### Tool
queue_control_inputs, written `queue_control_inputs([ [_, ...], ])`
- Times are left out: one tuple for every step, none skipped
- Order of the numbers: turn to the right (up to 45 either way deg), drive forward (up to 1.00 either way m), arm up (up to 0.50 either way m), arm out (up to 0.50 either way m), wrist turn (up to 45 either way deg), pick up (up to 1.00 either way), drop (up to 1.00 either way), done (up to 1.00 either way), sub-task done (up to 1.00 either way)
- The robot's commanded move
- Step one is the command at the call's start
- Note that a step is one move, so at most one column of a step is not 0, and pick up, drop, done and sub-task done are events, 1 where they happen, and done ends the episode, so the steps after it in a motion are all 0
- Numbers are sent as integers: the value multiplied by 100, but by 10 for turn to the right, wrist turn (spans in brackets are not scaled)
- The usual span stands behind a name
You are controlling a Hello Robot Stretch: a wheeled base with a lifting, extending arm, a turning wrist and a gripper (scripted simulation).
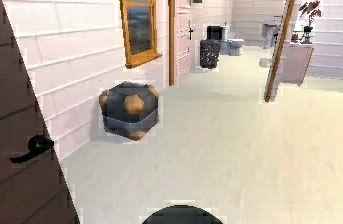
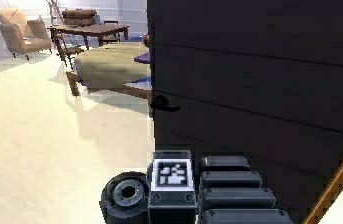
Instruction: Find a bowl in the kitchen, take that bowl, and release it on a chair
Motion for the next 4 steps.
queue_control_inputs([
  [120,0,0,0,0,0,0,0,0],
  [0,15,0,0,0,0,0,0,0],
  [120,0,0,0,0,0,0,0,0],
  [0,45,0,0,0,0,0,0,0],
])
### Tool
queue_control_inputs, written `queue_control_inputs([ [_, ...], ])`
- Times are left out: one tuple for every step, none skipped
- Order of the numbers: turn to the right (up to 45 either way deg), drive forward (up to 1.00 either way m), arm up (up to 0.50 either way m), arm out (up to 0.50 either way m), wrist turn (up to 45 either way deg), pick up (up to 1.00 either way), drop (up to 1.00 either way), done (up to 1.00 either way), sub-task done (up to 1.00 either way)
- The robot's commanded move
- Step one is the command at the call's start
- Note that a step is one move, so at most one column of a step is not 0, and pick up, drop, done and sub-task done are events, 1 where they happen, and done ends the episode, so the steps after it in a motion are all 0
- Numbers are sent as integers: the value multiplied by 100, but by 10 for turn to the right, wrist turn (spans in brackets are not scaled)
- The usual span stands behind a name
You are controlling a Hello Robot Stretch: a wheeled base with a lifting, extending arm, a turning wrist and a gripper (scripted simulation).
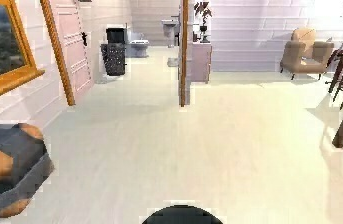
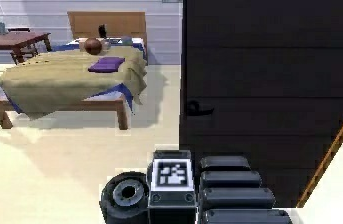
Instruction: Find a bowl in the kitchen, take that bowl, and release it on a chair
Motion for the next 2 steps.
queue_control_inputs([
  [330,0,0,0,0,0,0,0,0],
  [0,100,0,0,0,0,0,0,0],
])
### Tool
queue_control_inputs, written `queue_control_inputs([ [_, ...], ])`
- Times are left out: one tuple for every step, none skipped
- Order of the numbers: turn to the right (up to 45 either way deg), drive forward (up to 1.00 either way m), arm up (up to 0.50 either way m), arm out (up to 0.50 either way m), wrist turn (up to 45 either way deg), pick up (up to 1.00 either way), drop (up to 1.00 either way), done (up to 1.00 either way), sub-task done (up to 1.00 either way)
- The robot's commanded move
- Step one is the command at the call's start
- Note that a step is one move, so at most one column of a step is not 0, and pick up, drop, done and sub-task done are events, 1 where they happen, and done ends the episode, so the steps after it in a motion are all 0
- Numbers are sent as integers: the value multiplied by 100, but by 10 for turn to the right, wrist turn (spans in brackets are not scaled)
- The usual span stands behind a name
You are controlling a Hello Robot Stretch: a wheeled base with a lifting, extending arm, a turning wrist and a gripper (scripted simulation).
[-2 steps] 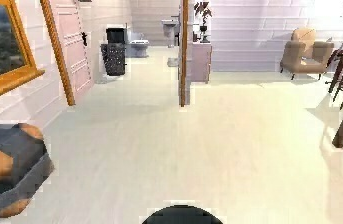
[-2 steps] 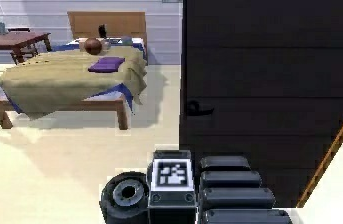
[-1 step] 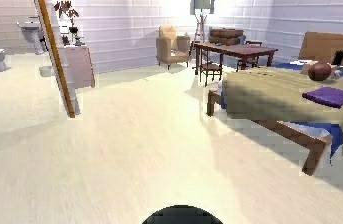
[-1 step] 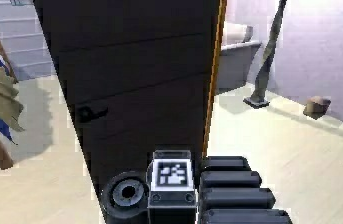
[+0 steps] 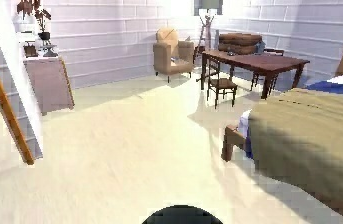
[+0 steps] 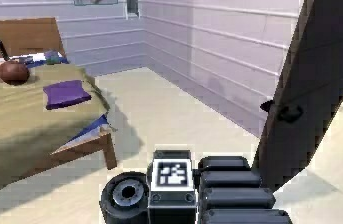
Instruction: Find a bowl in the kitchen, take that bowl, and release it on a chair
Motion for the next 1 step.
queue_control_inputs([
  [0,100,0,0,0,0,0,0,0],
])
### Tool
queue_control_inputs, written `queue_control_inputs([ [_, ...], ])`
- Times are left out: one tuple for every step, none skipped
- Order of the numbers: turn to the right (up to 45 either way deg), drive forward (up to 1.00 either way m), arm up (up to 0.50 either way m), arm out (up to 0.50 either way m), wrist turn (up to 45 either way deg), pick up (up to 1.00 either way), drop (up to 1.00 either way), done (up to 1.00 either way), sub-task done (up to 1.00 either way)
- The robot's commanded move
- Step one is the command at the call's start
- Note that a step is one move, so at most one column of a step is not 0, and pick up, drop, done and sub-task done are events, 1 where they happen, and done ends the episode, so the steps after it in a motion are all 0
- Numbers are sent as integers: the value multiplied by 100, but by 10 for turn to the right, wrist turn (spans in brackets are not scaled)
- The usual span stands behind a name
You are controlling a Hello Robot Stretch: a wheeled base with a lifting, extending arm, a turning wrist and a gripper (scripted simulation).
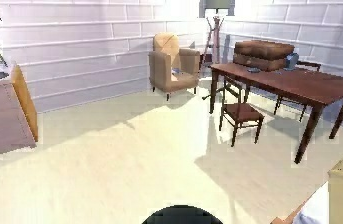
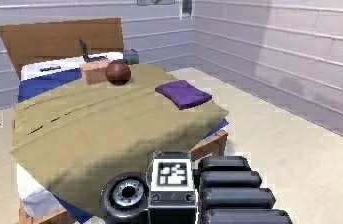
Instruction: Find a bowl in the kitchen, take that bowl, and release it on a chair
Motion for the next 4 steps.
queue_control_inputs([
  [30,0,0,0,0,0,0,0,0],
  [0,25,0,0,0,0,0,0,0],
  [-60,0,0,0,0,0,0,0,0],
  [0,100,0,0,0,0,0,0,0],
])
